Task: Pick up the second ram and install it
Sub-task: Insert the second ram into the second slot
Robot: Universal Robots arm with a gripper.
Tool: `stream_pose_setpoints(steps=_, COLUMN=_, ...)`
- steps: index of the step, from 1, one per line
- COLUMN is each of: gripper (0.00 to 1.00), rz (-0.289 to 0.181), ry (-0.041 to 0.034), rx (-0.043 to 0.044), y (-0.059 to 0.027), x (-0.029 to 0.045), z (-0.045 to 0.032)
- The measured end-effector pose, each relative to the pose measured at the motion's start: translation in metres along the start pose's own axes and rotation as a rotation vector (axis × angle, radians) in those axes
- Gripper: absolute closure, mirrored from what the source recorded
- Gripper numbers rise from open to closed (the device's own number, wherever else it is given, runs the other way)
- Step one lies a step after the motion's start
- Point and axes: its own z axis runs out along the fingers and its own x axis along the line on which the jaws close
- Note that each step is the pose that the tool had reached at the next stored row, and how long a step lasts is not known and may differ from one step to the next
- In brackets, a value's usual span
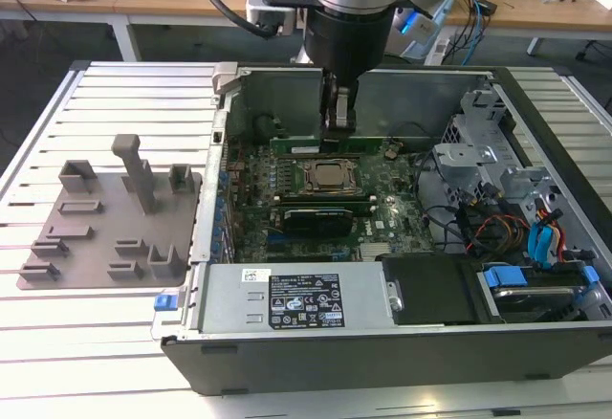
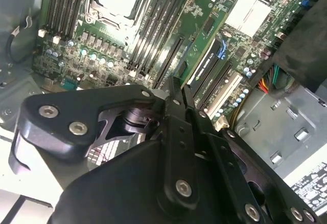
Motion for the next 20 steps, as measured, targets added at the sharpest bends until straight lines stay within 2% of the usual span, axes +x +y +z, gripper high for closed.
stream_pose_setpoints(steps=1, gripper=0.86, rz=0.0, ry=-0.0003, rx=0.0, y=0.0001, x=0.0002, z=0.0061)
stream_pose_setpoints(steps=6, gripper=0.86, rz=0.0, ry=-0.0004, rx=0.0, y=-0.0001, x=0.0005, z=0.0172)
stream_pose_setpoints(steps=10, gripper=0.86, rz=0.0, ry=-0.0002, rx=0.0001, y=-0.0002, x=0.0009, z=0.032)
stream_pose_setpoints(steps=15, gripper=0.86, rz=0.0, ry=-0.0002, rx=0.0, y=-0.0004, x=0.0012, z=0.0411)
stream_pose_setpoints(steps=20, gripper=0.86, rz=0.0, ry=-0.0002, rx=0.0, y=-0.0005, x=0.0013, z=0.0459)
